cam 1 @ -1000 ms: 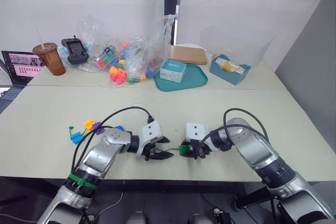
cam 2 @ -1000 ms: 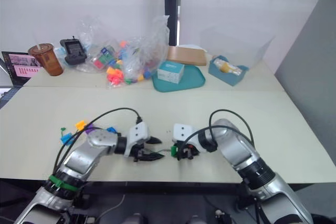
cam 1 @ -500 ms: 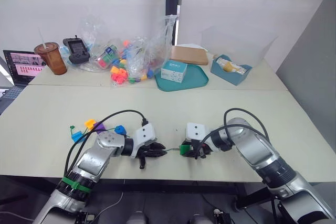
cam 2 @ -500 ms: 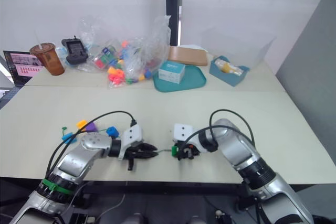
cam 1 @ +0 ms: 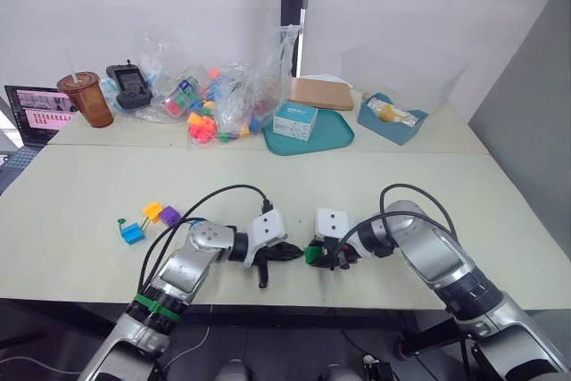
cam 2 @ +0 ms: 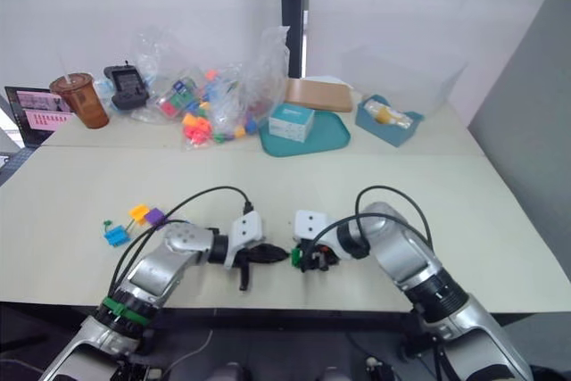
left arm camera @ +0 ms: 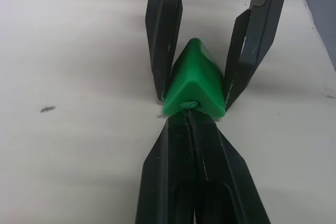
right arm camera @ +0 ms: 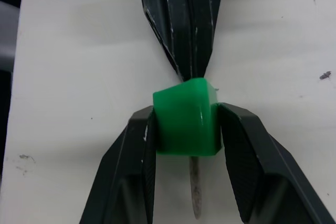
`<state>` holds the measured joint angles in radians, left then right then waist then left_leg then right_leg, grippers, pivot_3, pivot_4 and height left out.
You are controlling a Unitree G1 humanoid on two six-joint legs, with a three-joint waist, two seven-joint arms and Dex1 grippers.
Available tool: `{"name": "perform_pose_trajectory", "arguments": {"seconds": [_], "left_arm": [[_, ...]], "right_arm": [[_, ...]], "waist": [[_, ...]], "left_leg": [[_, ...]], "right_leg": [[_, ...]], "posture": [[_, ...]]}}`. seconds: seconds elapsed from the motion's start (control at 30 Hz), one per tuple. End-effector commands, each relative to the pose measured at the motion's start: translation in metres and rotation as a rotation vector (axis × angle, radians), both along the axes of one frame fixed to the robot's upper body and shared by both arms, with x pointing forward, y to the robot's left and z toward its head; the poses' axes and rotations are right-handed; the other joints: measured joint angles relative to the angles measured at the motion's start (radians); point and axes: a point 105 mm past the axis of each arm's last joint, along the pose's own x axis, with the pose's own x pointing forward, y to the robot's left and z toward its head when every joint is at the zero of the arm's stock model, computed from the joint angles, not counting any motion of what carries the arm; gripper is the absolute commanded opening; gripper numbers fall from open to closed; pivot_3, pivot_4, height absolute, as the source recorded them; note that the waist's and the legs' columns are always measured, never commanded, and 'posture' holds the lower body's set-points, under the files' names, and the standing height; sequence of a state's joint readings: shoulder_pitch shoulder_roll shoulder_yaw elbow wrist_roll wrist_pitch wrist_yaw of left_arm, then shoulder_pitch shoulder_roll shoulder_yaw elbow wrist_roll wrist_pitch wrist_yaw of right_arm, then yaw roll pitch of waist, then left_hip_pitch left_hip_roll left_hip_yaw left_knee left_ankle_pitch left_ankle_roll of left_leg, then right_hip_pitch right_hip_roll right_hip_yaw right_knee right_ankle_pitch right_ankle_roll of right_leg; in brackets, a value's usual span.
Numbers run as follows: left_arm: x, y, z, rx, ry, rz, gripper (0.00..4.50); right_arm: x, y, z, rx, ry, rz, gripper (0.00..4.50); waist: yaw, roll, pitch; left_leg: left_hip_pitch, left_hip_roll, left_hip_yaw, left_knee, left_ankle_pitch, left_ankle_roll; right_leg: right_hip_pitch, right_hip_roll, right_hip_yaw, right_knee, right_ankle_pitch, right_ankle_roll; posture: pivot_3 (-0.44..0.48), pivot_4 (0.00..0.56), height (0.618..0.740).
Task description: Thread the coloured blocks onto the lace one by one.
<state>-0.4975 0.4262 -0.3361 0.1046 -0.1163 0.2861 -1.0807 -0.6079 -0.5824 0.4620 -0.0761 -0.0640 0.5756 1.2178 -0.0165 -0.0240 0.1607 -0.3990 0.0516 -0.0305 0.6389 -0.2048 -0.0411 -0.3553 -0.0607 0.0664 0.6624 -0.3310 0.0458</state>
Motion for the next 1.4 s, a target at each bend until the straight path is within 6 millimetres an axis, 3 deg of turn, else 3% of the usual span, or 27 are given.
{"name": "perform_pose_trajectory", "arguments": {"seconds": [0.03,0.1,0.33,0.43,0.6,0.63,0.8,0.87,1.17,1.4], "left_arm": [[-0.003,-0.009,0.008,-0.025,-0.021,-0.033,0.02],[-0.003,-0.004,0.01,-0.034,-0.01,-0.011,0.02],[-0.006,0.02,0.022,-0.031,-0.016,0.053,2.19],[-0.004,0.024,0.026,-0.024,-0.027,0.073,3.15],[-0.007,0.019,0.022,-0.005,-0.019,0.038,3.15],[-0.007,0.016,0.02,0.007,-0.021,0.027,3.15],[-0.006,-0.012,0.018,-0.008,-0.023,-0.043,3.15],[-0.005,-0.016,0.016,-0.004,-0.015,-0.054,3.15],[-0.002,-0.038,-0.004,0.016,0.03,-0.13,3.15],[-0.011,-0.035,-0.014,0.045,0.086,-0.187,1.22]], "right_arm": [[-0.013,-0.001,-0.039,-0.09,0.117,-0.005,1.28],[-0.011,0.003,-0.039,-0.085,0.109,-0.004,1.28],[-0.009,0.016,-0.041,-0.061,0.1,-0.004,1.28],[-0.006,0.015,-0.04,-0.058,0.091,-0.021,2.64],[0.001,0.008,-0.019,-0.024,0.046,-0.048,4.3],[0.002,0.005,-0.01,-0.012,0.032,-0.058,4.41],[-0.006,-0.013,0.021,0.02,0.028,-0.058,4.41],[-0.011,-0.02,0.022,0.016,0.03,-0.056,4.41],[-0.009,-0.029,0.01,0.086,0.02,-0.092,4.41],[-0.005,-0.036,0.0,0.063,0.027,-0.101,4.5]], "waist": [[0.0,0.0,0.0],[-0.001,0.0,0.0],[-0.034,0.0,0.0],[-0.039,0.0,0.0],[-0.03,0.0,0.0],[-0.026,0.0,0.0],[0.013,0.001,0.001],[0.016,0.001,0.001],[0.014,0.001,0.001],[0.012,0.001,0.001]], "left_leg": [[0.0,0.0,0.0,0.0,0.0,0.0],[0.0,0.0,0.0,0.0,0.0,0.0],[0.005,0.001,0.0,-0.007,0.0,0.0],[0.007,0.001,0.0,-0.008,0.0,0.0],[0.007,0.001,0.001,-0.01,0.0,0.0],[0.006,0.001,0.001,-0.01,0.0,0.0],[-0.01,-0.001,0.0,-0.001,0.0,0.0],[-0.018,-0.001,0.0,0.004,0.0,0.0],[-0.018,-0.001,0.0,0.004,0.0,0.0],[-0.016,-0.001,0.0,0.004,0.0,0.0]], "right_leg": [[0.0,0.0,0.0,0.0,0.0,0.0],[0.0,0.0,0.0,0.0,0.0,0.0],[0.0,0.001,0.001,0.001,0.0,0.0],[0.001,0.002,0.002,0.001,0.0,0.0],[0.001,0.001,0.002,0.0,0.0,0.0],[0.0,0.001,0.002,0.0,0.0,0.0],[-0.01,0.0,0.002,0.001,0.0,0.0],[-0.016,0.0,0.001,0.002,0.0,0.001],[-0.016,0.0,0.002,0.002,0.001,0.001],[-0.014,0.0,0.002,0.002,0.001,0.001]], "posture": [[0.0,0.15,0.74],[0.0,0.15,0.74],[0.0,0.15,0.74],[0.0,0.15,0.74],[0.0,0.15,0.74],[0.0,0.15,0.74],[0.0,0.15,0.74],[0.0,0.15,0.74],[0.0,0.15,0.74],[0.0,0.15,0.74]]}}
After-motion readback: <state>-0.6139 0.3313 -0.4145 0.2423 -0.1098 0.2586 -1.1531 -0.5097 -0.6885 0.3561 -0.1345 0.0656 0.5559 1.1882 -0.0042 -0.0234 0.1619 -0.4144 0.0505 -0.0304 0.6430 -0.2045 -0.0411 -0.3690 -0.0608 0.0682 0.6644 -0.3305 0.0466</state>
